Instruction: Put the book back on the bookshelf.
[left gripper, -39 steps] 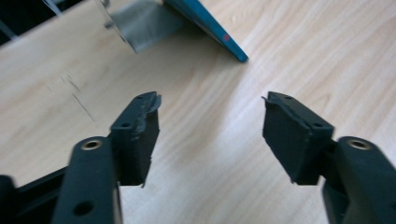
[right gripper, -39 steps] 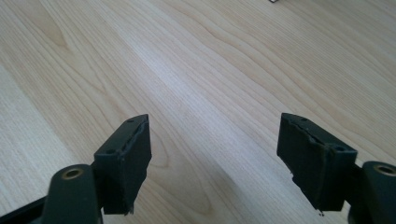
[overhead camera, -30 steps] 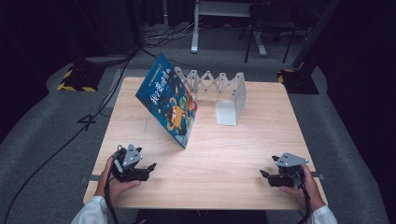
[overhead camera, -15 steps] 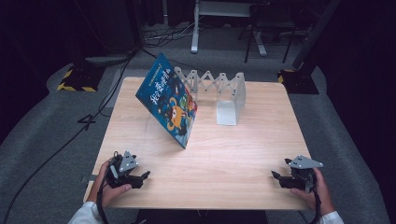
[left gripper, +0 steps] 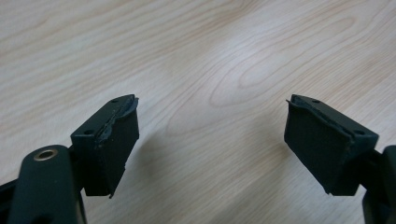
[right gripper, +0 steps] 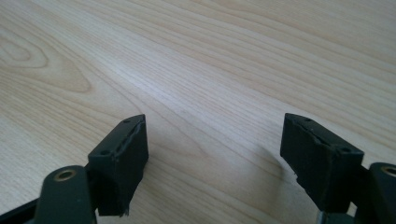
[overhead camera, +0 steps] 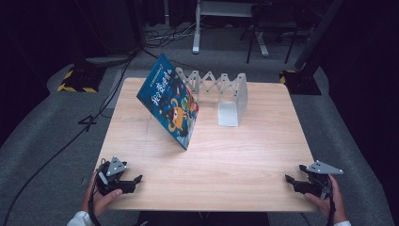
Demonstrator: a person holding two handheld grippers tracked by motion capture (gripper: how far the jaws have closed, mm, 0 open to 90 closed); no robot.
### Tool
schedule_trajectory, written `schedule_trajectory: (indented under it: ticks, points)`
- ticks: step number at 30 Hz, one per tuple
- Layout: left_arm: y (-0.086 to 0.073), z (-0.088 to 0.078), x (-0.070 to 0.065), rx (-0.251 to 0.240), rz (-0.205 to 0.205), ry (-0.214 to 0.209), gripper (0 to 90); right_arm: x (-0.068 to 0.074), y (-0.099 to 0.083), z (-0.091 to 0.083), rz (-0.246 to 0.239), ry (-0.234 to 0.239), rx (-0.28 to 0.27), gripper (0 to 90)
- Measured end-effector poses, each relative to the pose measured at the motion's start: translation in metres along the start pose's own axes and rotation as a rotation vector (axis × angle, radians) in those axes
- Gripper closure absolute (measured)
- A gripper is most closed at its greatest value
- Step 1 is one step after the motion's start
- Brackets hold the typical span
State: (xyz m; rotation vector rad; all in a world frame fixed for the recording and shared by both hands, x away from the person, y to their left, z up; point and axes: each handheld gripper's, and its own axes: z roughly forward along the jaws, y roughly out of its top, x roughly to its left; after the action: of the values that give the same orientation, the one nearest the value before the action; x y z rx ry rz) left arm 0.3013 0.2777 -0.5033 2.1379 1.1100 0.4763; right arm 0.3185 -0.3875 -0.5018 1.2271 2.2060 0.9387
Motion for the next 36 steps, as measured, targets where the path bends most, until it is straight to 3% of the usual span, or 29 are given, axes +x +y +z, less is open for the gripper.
schedule_trajectory:
  ticks: [7, 36]
  points:
    - [-0.007, -0.004, 0.007, 0.015, -0.058, 0.015, 17.3, -0.005, -0.003, 0.001, 0.057, 0.012, -0.003, 20.9]
    - [-0.012, -0.008, 0.012, 0.019, -0.058, 0.026, 16.9, -0.004, -0.003, 0.001, 0.063, 0.0, -0.004, 20.5]
